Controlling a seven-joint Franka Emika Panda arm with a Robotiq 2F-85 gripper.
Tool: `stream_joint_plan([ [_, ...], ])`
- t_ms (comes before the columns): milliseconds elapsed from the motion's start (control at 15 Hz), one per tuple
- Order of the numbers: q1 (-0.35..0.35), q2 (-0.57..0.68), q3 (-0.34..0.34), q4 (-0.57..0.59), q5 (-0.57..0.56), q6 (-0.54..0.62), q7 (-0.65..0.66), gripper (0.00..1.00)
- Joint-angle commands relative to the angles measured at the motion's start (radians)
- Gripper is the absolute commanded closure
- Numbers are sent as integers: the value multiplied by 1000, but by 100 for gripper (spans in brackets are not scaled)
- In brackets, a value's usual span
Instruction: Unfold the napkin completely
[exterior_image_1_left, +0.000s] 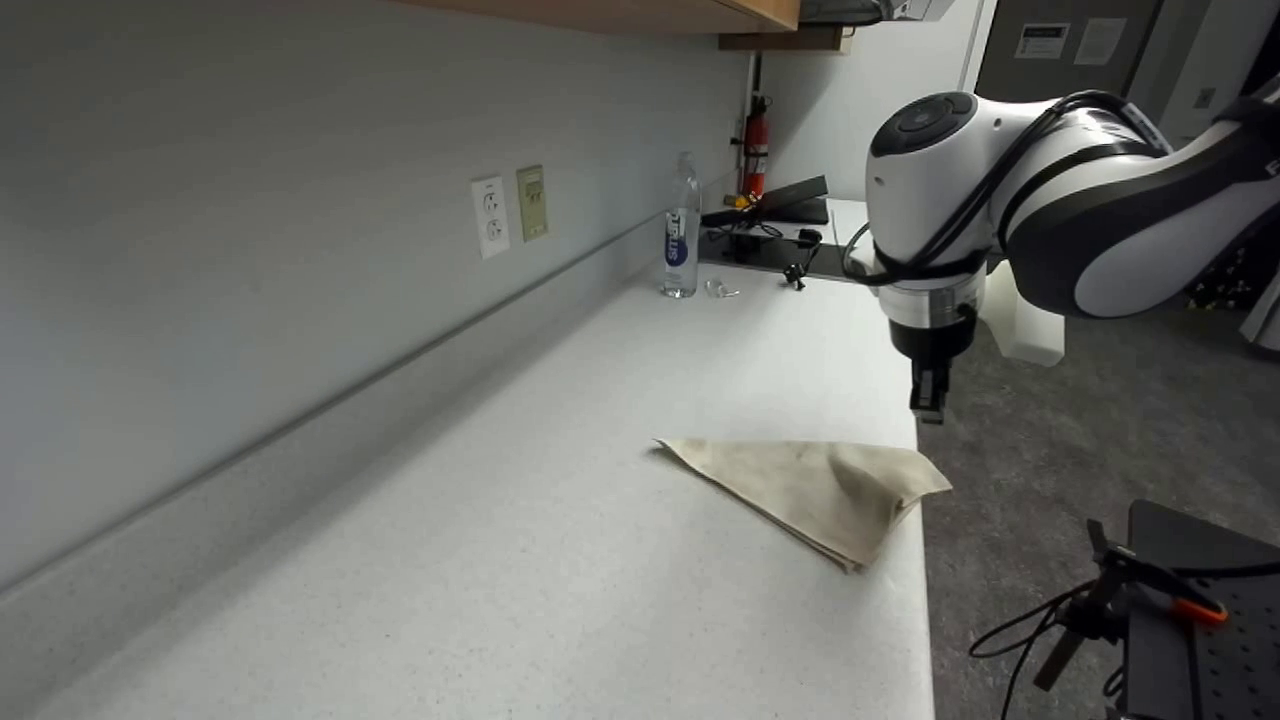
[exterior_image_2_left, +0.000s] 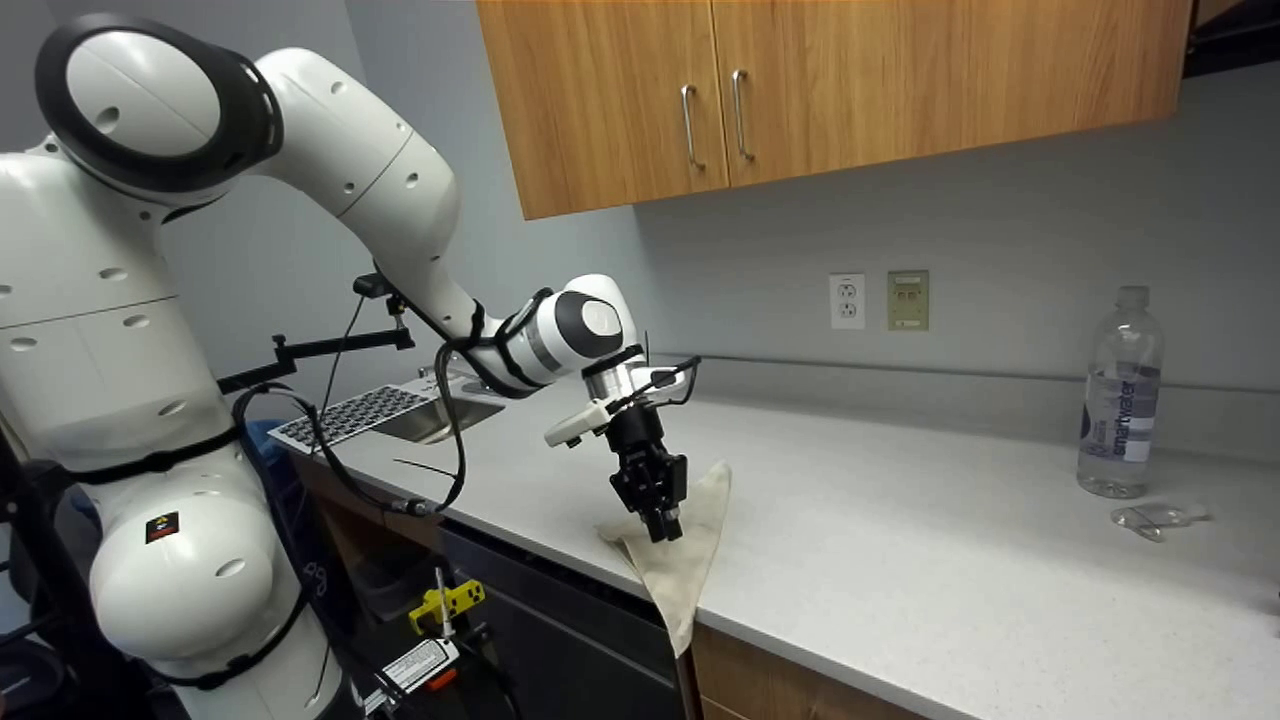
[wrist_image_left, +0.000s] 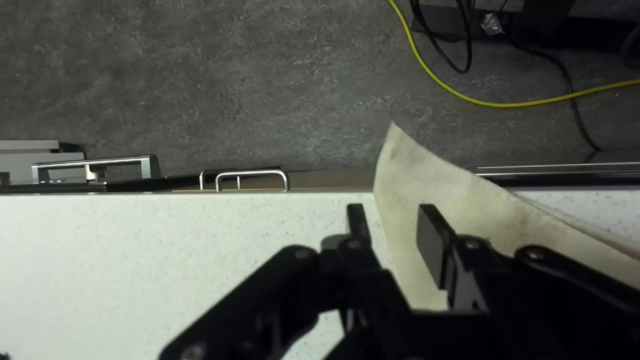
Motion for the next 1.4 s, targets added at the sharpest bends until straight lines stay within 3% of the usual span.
stream_joint_plan([
  [0, -5, -17, 18, 7, -49, -39, 43, 35],
  [333, 2, -11, 39, 19, 13, 48, -7, 1],
  [800, 25, 31, 85, -8, 52, 221, -28, 0],
  [1333, 48, 22, 106, -57, 136, 205, -121, 0],
])
